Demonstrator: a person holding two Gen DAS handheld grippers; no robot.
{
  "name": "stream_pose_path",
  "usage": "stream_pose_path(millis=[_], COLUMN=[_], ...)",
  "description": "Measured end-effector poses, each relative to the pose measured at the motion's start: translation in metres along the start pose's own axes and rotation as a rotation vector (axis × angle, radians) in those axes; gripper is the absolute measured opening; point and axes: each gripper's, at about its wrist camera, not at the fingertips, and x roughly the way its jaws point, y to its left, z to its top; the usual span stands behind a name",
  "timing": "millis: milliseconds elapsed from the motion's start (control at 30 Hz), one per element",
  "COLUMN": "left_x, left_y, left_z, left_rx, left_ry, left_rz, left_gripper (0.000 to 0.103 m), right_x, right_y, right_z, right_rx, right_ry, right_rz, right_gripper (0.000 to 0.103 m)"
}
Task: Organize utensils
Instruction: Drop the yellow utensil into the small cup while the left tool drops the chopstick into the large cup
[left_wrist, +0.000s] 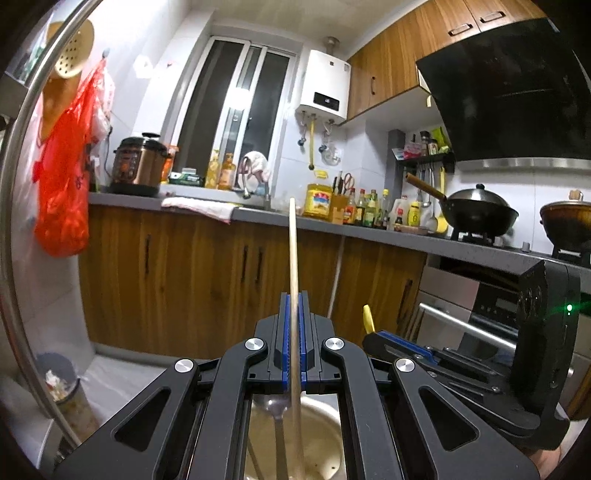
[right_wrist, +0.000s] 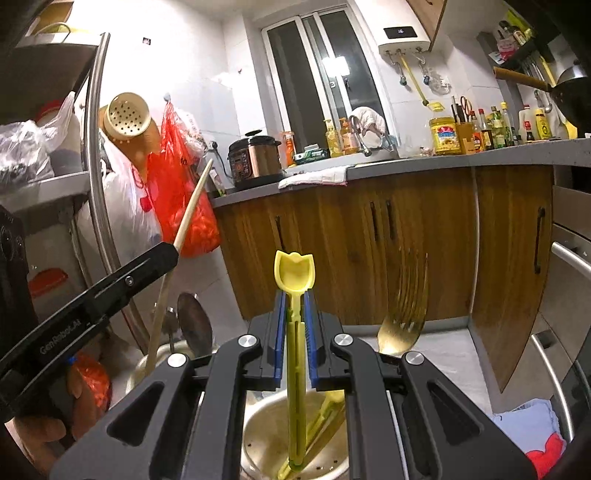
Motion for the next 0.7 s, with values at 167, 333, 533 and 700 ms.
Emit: stream_pose_path(millis=[167, 333, 533, 700], left_x=[-0.003, -0.015, -0.024, -0.032], left_y=[0.002, 0.006, 0.010, 0.009], left_z=[-0.005, -0.014, -0.022, -0.023], left_rx=[-0.003, -0.004, -0.026, -0.019], left_ry=[0.021, 0.065, 0.191, 0.269], left_rz=[-0.003, -0.003, 0.004, 0.003], left_gripper=[0.004, 0.004, 0.004, 0.004], right_x=[-0.006, -0.019, -0.030, -0.037], right_y=[-0.002, -0.003, -0.003, -0.003], right_z=[-0.007, -0.014, -0.020, -0.025], right_rx=[0.004, -0.006, -0.013, -0.021], right_ry=[0.018, 0.041, 0.084, 0.102], right_rz=[0.001, 0.005, 0.010, 0.014], right_gripper=[0.010, 0.010, 0.008, 0.008])
